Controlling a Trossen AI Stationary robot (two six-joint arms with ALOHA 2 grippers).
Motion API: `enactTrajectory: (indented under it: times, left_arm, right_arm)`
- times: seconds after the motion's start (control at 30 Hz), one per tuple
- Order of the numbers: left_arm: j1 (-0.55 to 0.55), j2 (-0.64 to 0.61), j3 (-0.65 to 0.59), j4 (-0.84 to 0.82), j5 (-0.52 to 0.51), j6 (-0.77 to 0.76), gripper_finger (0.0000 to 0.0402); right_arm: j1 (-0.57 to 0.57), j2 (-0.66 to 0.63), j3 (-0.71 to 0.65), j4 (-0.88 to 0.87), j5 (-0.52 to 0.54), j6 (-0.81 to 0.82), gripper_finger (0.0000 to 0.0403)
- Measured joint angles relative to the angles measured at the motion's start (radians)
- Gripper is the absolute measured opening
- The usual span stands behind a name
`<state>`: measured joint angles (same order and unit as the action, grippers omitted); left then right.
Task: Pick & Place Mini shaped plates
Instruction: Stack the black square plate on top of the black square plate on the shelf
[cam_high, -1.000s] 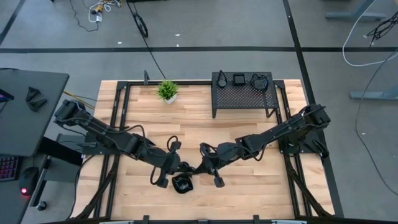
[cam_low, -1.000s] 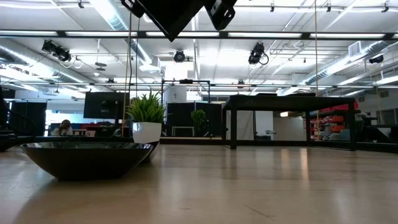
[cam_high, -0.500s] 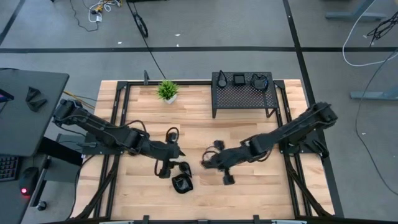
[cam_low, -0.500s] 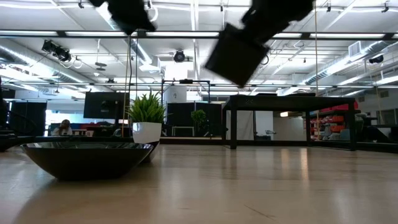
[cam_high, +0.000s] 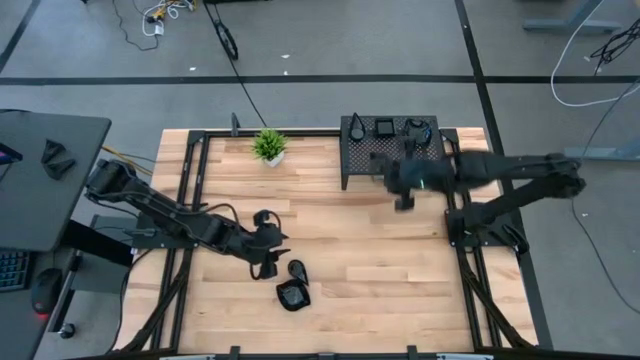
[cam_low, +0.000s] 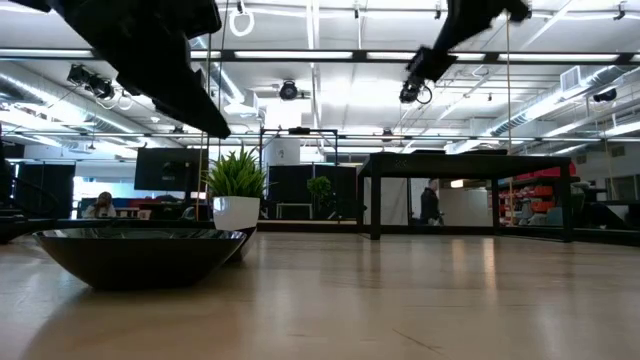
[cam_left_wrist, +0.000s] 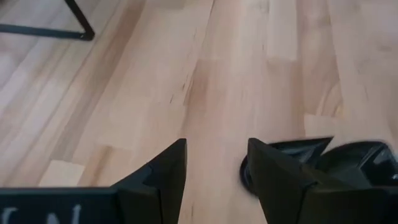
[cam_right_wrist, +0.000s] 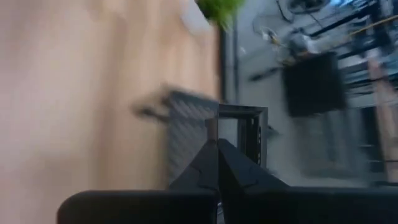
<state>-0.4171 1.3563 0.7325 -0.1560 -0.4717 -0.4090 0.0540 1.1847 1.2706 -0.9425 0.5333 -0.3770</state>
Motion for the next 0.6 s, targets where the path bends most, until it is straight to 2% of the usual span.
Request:
enactTrajectory:
  times: [0.1,0.27,0.4,0.6]
  left_arm:
    - [0.005,0.000,-0.025,0.059,0.000,0.001,0.0177]
    - [0.006,0.000,-0.028,0.075,0.000,0.008,0.0177]
    - [0.006,0.000,-0.028,0.086,0.000,0.009,0.0177]
    - [0.006,0.000,-0.028,0.087,0.000,0.009,0.0177]
  right_arm:
    - [-0.170,-0.003,-0.011,0.003,-0.037,-0.259,0.0000]
    - [-0.445,0.015,-0.065,0.079,-0.129,-0.481,0.0000]
    - [-0.589,0.027,-0.125,0.220,-0.238,-0.542,0.0000]
    - [-0.677,0.049,-0.212,0.410,-0.353,-0.558,0.0000]
